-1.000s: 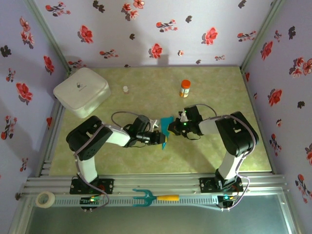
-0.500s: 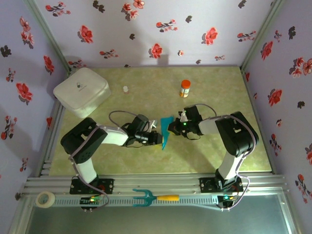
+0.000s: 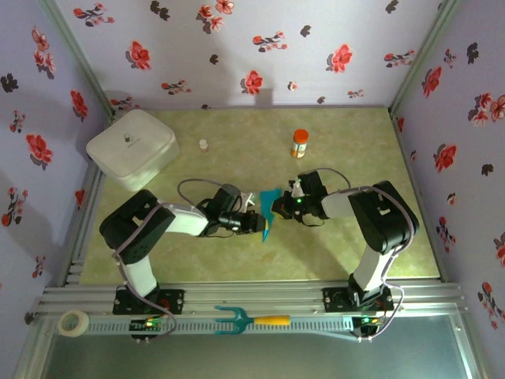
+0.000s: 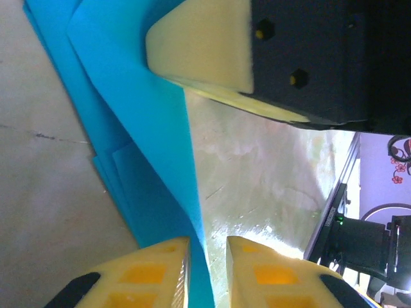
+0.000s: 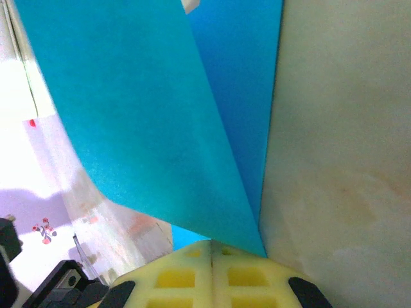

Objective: Fold a paper plane with a square sheet of paper (pick it up from the middle)
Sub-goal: Fold the wing for the fifth time at the center of the table.

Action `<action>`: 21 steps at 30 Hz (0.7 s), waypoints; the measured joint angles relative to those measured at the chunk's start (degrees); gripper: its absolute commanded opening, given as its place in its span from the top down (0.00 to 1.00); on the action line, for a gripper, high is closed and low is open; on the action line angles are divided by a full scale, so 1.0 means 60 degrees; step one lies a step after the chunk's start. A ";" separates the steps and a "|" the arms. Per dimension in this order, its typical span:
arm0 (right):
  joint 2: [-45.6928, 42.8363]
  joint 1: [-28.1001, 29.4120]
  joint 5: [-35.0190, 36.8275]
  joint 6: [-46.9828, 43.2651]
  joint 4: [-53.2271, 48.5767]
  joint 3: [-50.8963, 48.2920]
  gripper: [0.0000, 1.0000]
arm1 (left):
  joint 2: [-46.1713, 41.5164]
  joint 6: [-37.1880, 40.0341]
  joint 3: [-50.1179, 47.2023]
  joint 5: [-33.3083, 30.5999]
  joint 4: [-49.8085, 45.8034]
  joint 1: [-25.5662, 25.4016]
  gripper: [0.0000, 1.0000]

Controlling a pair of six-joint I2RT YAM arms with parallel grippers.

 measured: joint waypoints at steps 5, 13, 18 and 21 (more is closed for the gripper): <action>0.0000 0.0007 0.0004 0.0000 -0.0004 0.0000 0.98 | 0.0255 -0.0127 0.0000 0.0131 -0.0004 -0.0018 0.94; 0.0000 0.0007 0.0029 -0.0007 -0.0029 0.0007 0.98 | 0.0280 -0.0175 0.0004 0.0321 0.0058 -0.0018 0.99; 0.0000 0.0007 0.0033 -0.0007 -0.0033 0.0007 0.98 | 0.0426 -0.0168 0.0022 0.0317 0.0015 -0.0055 0.95; 0.0000 0.0007 0.0036 -0.0015 -0.0047 0.0015 0.98 | 0.0441 -0.0157 0.0047 0.0317 -0.0018 -0.0073 0.93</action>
